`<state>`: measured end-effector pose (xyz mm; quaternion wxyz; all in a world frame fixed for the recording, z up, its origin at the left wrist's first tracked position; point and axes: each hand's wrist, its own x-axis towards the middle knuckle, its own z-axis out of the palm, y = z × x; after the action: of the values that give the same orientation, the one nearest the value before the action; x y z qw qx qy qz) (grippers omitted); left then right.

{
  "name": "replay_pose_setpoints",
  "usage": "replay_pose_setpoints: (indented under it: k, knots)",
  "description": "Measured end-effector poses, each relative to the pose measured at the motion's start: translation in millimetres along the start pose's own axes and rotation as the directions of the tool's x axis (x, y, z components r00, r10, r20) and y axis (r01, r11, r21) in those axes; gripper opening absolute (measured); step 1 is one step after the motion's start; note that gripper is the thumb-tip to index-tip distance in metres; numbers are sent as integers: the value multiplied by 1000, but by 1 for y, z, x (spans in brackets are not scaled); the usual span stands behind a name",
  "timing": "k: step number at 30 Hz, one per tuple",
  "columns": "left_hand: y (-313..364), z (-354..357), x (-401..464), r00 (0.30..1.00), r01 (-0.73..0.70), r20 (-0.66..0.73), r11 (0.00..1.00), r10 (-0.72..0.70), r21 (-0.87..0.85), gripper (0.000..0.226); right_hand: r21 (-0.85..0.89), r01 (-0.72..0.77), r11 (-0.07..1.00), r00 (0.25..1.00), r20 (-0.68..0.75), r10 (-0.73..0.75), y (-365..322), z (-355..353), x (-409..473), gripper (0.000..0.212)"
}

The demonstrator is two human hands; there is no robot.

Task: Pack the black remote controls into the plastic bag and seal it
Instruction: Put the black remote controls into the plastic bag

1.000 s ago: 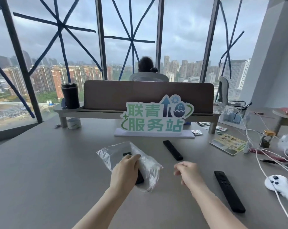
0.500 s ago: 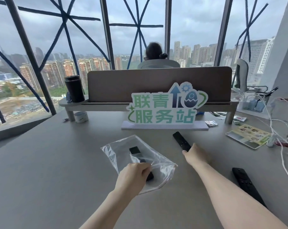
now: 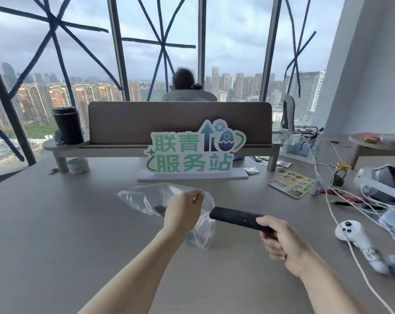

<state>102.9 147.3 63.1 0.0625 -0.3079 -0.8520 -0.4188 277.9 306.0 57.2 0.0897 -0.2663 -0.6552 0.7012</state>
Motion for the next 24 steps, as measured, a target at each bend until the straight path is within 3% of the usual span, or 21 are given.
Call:
replay_pose_setpoints:
  k: [4, 7, 10, 13, 16, 18, 21, 24]
  knots:
    - [6, 11, -20, 999, 12, 30, 999, -13, 37, 26, -141, -90, 986, 990, 97, 104, 15, 36, -1, 32]
    - [1, 9, -29, 1000, 24, 19, 998, -26, 55, 27, -113, -111, 987, 985, 117, 124, 31, 70, 17, 37]
    - [-7, 0, -34, 1000, 28, -3, 998, -28, 63, 26, -259, -67, 964, 997, -49, 56, 40, 75, 24, 40]
    - [-19, -5, -38, 999, 40, -25, 996, -38, 86, 25, -410, -16, 912, 950, -292, -115, 46, 40, 20, 32]
    - [-28, -2, -42, 999, 54, -6, 994, -54, 92, 25, -608, -148, 780, 835, -500, -231, 47, -7, 13, 19]
    - [-33, 1, -46, 998, 59, 7, 995, -59, 84, 24, -703, -332, 629, 781, -579, -234, 46, -31, 9, 30]
    - [-35, 2, -50, 998, 58, 16, 995, -59, 86, 23, -749, -510, 422, 798, -596, -93, 43, -45, 4, 50]
    - [-37, 1, -51, 997, 76, 3, 993, -77, 87, 22, -763, -484, 427, 834, -550, -38, 45, -43, 4, 39]
